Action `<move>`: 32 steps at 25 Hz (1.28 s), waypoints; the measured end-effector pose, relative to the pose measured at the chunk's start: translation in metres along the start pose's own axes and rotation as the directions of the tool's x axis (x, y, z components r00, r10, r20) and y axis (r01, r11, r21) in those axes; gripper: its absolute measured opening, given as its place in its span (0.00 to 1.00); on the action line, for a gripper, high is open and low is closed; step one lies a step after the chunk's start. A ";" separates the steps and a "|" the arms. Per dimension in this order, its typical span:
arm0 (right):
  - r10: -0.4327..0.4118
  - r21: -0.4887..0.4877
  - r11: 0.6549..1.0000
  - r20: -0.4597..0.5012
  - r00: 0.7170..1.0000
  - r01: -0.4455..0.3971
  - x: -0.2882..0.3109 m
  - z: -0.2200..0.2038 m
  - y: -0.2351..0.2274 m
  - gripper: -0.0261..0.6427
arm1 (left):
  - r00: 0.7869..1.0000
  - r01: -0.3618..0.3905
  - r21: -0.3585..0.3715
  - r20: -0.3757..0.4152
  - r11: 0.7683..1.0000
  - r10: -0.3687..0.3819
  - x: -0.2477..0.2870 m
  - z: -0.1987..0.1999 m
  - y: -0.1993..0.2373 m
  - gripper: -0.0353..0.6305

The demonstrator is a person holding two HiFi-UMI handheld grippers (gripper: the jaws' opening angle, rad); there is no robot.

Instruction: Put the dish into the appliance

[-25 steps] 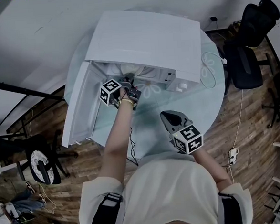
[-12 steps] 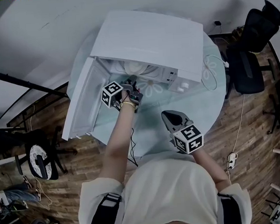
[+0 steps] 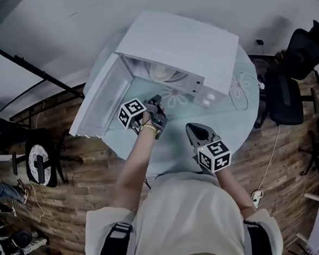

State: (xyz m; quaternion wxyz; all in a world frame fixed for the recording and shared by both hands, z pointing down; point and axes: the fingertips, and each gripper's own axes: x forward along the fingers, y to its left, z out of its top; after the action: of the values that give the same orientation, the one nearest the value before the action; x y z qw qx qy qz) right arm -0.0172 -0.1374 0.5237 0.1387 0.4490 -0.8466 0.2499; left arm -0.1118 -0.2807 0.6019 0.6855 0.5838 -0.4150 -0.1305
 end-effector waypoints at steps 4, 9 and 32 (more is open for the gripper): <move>0.018 -0.023 1.000 -0.017 1.000 -0.018 -0.011 -0.002 -0.001 0.05 | 1.000 0.020 0.010 0.014 1.000 -0.020 -0.025 -0.026 -0.003 0.07; 0.044 -0.025 0.999 -0.005 0.999 -0.044 -0.032 -0.004 -0.003 0.05 | 1.000 0.023 0.075 0.003 0.997 -0.024 -0.050 -0.066 -0.009 0.07; 0.102 -0.012 0.995 -0.035 0.994 -0.103 -0.092 -0.047 -0.018 0.05 | 0.974 -0.218 0.517 0.059 0.828 0.220 -0.126 -0.204 0.022 0.07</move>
State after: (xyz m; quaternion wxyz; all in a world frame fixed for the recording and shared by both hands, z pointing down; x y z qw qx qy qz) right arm 0.0493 -0.0571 0.5260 0.1433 0.3996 -0.8678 0.2583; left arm -0.0493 -0.0499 0.5747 0.5133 0.6959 -0.4978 0.0666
